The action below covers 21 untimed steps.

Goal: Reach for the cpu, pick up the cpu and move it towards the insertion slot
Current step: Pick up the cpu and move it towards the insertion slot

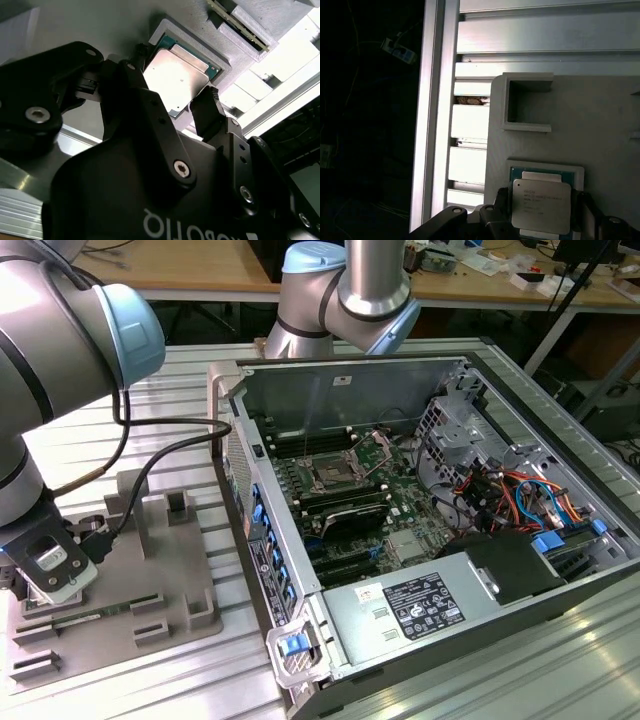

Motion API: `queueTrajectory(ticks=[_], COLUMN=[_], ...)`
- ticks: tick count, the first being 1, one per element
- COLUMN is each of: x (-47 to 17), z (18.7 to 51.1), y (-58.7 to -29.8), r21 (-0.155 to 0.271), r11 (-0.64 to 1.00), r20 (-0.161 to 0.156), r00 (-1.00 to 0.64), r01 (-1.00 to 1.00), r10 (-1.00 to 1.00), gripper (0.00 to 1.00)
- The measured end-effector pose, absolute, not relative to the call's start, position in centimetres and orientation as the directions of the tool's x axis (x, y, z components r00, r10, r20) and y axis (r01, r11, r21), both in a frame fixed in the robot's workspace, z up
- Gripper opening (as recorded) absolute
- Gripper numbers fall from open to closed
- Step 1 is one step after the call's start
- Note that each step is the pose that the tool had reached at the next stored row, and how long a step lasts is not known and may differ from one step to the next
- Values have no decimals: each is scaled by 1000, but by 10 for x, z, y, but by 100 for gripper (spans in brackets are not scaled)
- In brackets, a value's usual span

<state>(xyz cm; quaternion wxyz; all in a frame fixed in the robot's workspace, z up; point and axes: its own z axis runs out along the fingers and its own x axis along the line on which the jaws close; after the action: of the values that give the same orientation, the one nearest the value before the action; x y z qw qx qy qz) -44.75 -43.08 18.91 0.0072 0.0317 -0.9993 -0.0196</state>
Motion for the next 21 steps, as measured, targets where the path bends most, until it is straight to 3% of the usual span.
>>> queueTrajectory(ticks=[5, 6, 21], x=[-448, -448, -448], z=[189, 189, 198], y=[-431, -431, -431], r21=[39, 40, 39], r11=[997, 997, 997], r20=[13, 13, 13], r00=[-998, -998, -998], r01=[-61, -61, -61], r10=[-62, -62, -61], gripper=[62, 55, 55])
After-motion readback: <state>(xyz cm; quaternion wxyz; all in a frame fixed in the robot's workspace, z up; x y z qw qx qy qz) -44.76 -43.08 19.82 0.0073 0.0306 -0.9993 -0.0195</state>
